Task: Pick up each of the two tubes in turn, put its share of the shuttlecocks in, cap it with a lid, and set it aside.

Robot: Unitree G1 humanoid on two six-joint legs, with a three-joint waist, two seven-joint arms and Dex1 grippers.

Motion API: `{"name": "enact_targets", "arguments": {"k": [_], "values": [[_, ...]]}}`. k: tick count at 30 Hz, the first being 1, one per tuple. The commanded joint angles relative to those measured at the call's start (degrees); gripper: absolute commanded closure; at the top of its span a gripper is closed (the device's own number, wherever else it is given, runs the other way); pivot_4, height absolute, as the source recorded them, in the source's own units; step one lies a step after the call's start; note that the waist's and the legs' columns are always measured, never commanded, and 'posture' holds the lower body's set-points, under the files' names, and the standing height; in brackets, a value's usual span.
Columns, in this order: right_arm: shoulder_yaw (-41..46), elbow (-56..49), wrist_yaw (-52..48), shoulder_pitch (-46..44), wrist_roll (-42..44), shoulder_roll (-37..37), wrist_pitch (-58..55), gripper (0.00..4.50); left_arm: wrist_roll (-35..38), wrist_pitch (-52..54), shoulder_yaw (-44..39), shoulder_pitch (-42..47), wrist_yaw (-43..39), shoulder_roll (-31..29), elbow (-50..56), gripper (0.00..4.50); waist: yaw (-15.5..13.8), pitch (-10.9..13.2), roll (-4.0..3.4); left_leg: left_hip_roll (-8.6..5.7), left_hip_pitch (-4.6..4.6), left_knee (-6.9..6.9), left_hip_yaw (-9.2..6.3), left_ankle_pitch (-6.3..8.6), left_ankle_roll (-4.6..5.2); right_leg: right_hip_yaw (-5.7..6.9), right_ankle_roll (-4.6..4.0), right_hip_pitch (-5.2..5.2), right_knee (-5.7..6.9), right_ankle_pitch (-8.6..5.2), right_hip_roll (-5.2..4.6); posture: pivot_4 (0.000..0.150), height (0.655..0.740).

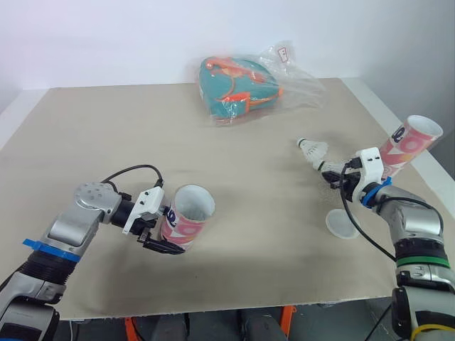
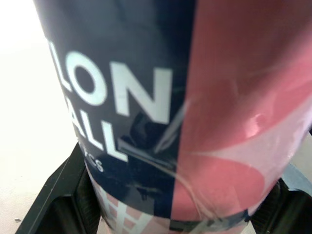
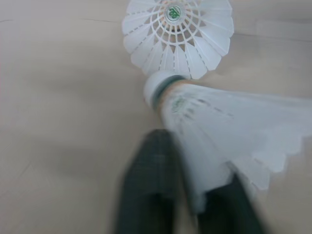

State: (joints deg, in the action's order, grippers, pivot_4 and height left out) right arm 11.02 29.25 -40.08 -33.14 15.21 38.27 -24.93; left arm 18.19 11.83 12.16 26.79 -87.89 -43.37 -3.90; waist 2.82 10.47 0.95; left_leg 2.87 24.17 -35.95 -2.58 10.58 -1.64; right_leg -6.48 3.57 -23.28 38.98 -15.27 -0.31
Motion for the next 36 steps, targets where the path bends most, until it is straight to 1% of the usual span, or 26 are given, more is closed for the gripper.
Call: {"name": "enact_targets", "arguments": {"k": [1, 4, 6, 8, 10, 11, 12, 15, 22, 26, 32, 35, 36], "values": [[1.54, -2.5, 0.17, 0.53, 0.38, 1.03, 0.83, 4.45, -0.05, 0.64, -0.19, -0.69, 0.4, -0.13, 0.15, 1.06, 0.01, 0.0, 0.0, 0.0, 0.0, 0.0, 0.0, 0.0, 0.0, 0.0, 0.0, 0.0, 0.0, 0.0, 0.0, 0.15, 0.74], [1.75, -6.96, -2.34, 2.35, 1.96, 1.71, 0.24, 4.45, -0.13, 0.52, -0.1, -0.49, 0.24, -0.09, -0.1, 1.06, 0.0, 0.0, 0.0, 0.0, 0.0, 0.0, 0.0, 0.0, 0.0, 0.0, 0.0, 0.0, 0.0, 0.0, 0.0, 0.15, 0.74], [1.94, -14.25, -6.55, 3.98, 5.53, 2.76, -2.68, 4.45, -0.2, 0.47, -0.01, -0.3, 0.12, -0.1, -0.3, 1.06, -0.05, 0.02, -0.03, 0.0, 0.03, 0.02, -0.01, 0.0, 0.0, 0.0, 0.02, -0.02, 0.0, -0.04, 0.0, 0.15, 0.74], [0.77, -24.8, -13.04, 6.17, 9.74, 4.64, -4.27, 4.45, -0.31, 0.4, 0.11, -0.09, -0.08, -0.12, -0.52, 1.06, -0.03, 0.07, -0.13, 0.0, 0.03, 0.04, -0.01, 0.01, 0.0, 0.0, 0.02, -0.03, 0.0, -0.06, 0.0, 0.15, 0.74], [-1.37, -34.8, -17.81, 6.36, 13.08, 6.15, -5.15, 4.45, -0.47, 0.23, 0.21, 0.1, -0.28, -0.13, -0.85, 1.06, -0.04, 0.15, -0.31, 0.0, 0.03, 0.04, -0.01, 0.01, 0.0, 0.0, 0.03, -0.02, 0.0, -0.07, 0.0, 0.15, 0.74], [-1.8, -36.92, -18.55, 6.23, 13.79, 6.46, -5.62, 4.45, -0.53, 0.17, 0.23, 0.23, -0.35, -0.11, -1.06, 1.06, -0.02, 0.13, -0.31, 0.0, 0.03, 0.03, -0.01, 0.01, 0.0, 0.0, 0.04, -0.03, 0.01, -0.06, 0.0, 0.15, 0.74], [-4.07, -40.94, -20.24, 4.46, 14.39, 6.81, -5.52, 4.45, -0.62, 0.08, 0.32, 0.38, -0.45, -0.04, -1.24, 1.06, -0.02, 0.12, -0.29, 0.01, -0.04, 0.03, -0.03, 0.01, 0.0, 0.02, 0.03, 0.02, 0.01, -0.06, 0.02, 0.15, 0.74], [-9.86, -47.67, -24.58, -0.98, 15.45, 6.11, -4.45, 4.45, -0.75, -0.01, 0.58, 0.9, -0.84, 0.16, -1.75, 1.06, 0.07, 0.14, -0.3, 0.02, -0.06, -0.01, -0.02, 0.0, 0.0, 0.03, 0.01, 0.02, 0.01, 0.02, 0.02, 0.15, 0.74], [-21.74, -47.16, -32.84, -14.12, 10.59, 2.23, 2.37, 4.45, -1.13, -0.32, 0.98, 1.84, -1.56, 0.45, -2.62, 1.06, -0.03, 0.14, -0.24, 0.04, 0.06, -0.07, 0.0, -0.01, -0.01, 0.05, -0.01, -0.07, 0.0, 0.02, 0.0, 0.15, 0.74], [-26.73, -44.74, -37.6, -18.62, 6.79, 0.9, 7.46, 4.45, -1.0, 0.11, 0.64, 1.67, -1.19, 0.36, -2.17, 1.06, -0.16, 0.13, -0.23, 0.05, 0.08, -0.01, -0.08, 0.0, -0.01, 0.14, -0.06, -0.07, 0.0, -0.09, 0.01, 0.15, 0.74], [-30.38, -37.88, -41.1, -21.73, 1.82, -1.33, 13.78, 4.45, -0.73, 1.18, 0.09, 0.9, -0.45, -0.14, -0.91, 1.06, -0.12, 0.13, -0.22, 0.05, 0.06, -0.01, -0.07, 0.0, -0.01, 0.14, -0.08, -0.08, 0.02, -0.06, 0.0, 0.15, 0.74], [-31.27, -34.13, -41.33, -23.94, 0.06, -3.66, 15.38, 4.45, -0.52, 1.72, -0.14, 0.27, -0.13, -0.42, 0.01, 1.06, -0.07, 0.13, -0.22, 0.06, 0.05, -0.04, -0.07, -0.01, -0.01, 0.14, -0.1, -0.07, 0.04, -0.04, 0.01, 0.15, 0.74], [-31.38, -33.15, -41.13, -24.97, -0.14, -4.63, 14.81, 4.15, -0.43, 1.87, -0.22, 0.05, -0.05, -0.51, 0.36, 1.06, -0.06, 0.13, -0.22, 0.06, 0.05, -0.03, -0.06, -0.01, -0.01, 0.14, -0.09, -0.08, 0.04, -0.04, 0.01, 0.15, 0.74]]}}
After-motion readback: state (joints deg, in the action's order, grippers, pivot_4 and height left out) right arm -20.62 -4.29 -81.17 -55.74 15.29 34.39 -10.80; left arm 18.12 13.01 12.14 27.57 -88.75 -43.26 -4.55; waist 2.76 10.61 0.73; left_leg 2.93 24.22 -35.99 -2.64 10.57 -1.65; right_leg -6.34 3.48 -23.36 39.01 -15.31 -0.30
